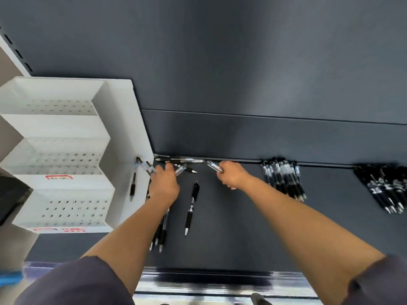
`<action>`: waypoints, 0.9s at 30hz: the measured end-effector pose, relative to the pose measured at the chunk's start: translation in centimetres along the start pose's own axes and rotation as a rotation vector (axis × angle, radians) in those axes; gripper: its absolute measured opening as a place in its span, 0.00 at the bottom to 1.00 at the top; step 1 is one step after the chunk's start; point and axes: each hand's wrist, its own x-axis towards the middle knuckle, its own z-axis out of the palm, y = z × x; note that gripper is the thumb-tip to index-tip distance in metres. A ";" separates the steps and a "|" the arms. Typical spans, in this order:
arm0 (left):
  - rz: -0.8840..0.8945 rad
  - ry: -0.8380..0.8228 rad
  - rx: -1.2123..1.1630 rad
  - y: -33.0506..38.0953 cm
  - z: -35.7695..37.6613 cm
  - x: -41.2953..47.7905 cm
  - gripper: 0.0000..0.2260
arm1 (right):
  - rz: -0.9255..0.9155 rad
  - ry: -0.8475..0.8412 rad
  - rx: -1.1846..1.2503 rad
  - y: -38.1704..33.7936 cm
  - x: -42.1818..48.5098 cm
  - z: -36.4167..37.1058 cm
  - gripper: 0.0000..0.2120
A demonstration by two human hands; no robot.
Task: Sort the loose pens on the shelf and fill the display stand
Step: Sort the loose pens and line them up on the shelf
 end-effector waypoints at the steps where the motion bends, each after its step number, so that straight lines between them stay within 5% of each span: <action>1: -0.020 -0.010 0.031 0.1 0.2 -0.1 0.17 | -0.007 -0.010 -0.001 0.1 -0.1 0.1 0.05; 8: -0.024 -0.091 0.185 0.2 1.7 -1.3 0.16 | -0.052 -0.080 -0.014 -0.1 -0.2 0.8 0.05; 15: 0.234 -0.139 0.146 0.7 1.9 -3.1 0.10 | -0.113 -0.086 -0.060 -1.1 0.2 1.8 0.05; 20: 0.080 0.064 -0.044 0.5 1.0 -2.2 0.08 | -0.130 -0.084 -0.063 -1.8 0.4 2.0 0.05; 27: 0.023 -0.036 0.095 1.2 1.8 -0.3 0.17 | -0.091 -0.063 -0.043 -0.2 0.3 1.5 0.06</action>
